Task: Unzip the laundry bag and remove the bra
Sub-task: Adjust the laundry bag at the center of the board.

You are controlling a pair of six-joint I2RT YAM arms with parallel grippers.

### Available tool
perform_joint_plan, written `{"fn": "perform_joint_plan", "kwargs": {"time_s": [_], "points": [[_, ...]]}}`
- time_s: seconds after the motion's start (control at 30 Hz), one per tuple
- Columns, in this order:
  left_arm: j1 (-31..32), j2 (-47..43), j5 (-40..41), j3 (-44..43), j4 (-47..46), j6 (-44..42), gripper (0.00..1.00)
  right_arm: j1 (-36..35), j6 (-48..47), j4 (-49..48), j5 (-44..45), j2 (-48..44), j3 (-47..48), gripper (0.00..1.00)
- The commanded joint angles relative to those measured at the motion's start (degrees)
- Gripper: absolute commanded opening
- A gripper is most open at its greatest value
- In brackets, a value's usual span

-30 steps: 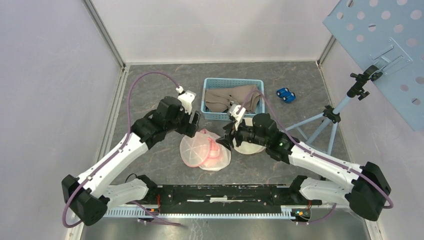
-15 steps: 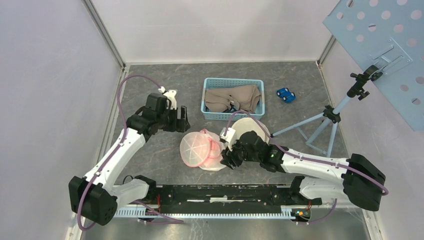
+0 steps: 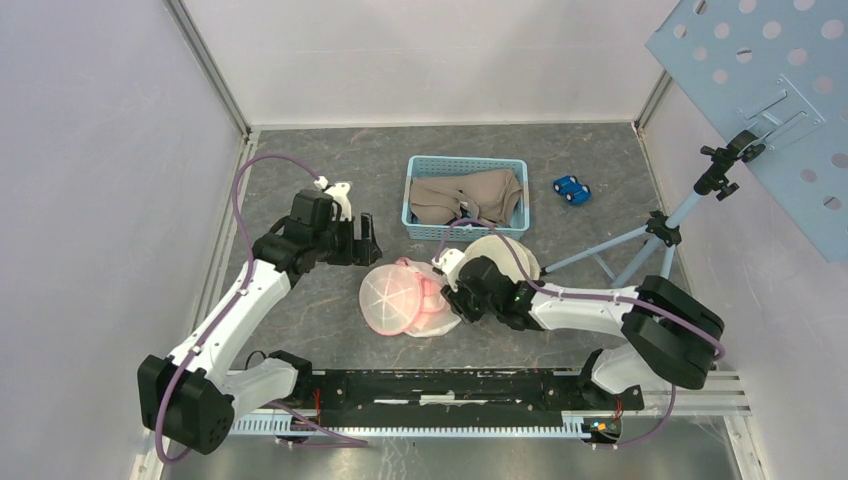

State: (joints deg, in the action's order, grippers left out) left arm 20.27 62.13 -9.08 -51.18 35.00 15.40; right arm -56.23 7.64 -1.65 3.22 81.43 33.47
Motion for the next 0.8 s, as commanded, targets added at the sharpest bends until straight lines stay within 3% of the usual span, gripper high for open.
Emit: {"fn": "perform_joint_plan", "kwargs": {"time_s": [0.0,0.4,0.77], "points": [[-0.76,-0.68,1.61,0.53,-1.26,1.72,0.89,2.61,-0.33,-4.61,3.34,2.32,5.62,0.40],[-0.86,2.47,-3.04,5.98,-8.15,6.91,0.90,6.72,-1.17,-7.69,-1.25,10.01,14.22,0.38],[-0.79,1.71,-12.20,13.54,-16.55,14.33,0.84,6.72,3.38,-5.45,-3.07,-3.54,7.24,0.52]]}}
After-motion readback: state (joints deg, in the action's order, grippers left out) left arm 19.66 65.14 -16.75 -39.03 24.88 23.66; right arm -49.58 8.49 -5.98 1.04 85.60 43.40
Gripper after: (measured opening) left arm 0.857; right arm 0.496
